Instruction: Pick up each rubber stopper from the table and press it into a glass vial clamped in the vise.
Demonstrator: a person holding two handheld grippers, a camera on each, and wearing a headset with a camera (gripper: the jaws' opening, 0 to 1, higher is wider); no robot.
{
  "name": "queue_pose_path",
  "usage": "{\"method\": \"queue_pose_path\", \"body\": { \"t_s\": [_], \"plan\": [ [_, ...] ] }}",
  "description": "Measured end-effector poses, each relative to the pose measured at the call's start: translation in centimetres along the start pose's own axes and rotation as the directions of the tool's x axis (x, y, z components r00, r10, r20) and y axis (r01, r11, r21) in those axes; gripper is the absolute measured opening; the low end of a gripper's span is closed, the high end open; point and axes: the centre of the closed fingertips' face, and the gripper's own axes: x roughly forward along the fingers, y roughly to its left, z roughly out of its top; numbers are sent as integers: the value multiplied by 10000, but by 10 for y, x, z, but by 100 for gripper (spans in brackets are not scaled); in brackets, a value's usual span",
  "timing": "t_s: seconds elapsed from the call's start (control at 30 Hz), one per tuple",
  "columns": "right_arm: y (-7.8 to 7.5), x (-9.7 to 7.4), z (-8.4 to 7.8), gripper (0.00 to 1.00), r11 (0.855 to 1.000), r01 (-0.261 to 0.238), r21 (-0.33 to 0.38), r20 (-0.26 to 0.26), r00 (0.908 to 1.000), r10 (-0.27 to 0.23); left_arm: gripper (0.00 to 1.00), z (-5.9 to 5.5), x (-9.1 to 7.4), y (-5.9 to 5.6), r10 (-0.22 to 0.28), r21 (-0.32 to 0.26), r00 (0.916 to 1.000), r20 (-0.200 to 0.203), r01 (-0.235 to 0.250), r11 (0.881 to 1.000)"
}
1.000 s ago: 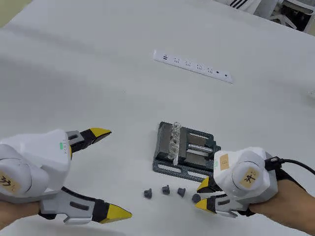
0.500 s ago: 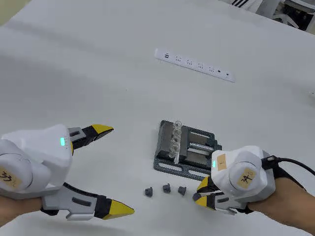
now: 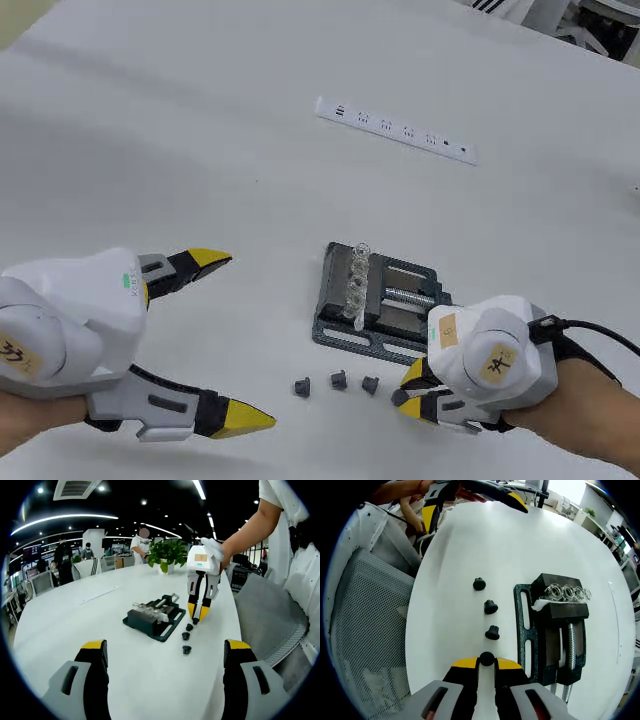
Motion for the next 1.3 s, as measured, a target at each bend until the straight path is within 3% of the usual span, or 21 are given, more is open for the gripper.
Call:
{"method": "queue_pose_path", "body": {
  "t_s": [0.43,0.63,0.7,1.0,1.3],
  "plan": [
    [-1,-1,0,6,9999,100,101,6,9999,-100,96,-1,-1,-1,-20,1,10000,-28,20,10000],
    [-5,-16,9,6,9991,100,408,265,9996,-111,95,-1,-1,-1,-46,28,10000,-15,46,10000],
    [-6,-25,18,6,9967,-48,810,630,9980,-3,95,-1,0,-1,-52,30,10000,-10,52,10000],
    [-44,-66,52,6,9922,371,1193,1482,9874,-548,95,0,-1,-3,-82,54,10000,18,82,10000],
    [-92,-80,77,6,9907,762,1129,1582,9830,-936,95,1,-1,-3,-84,20,9999,56,84,10000]
  ]
}}
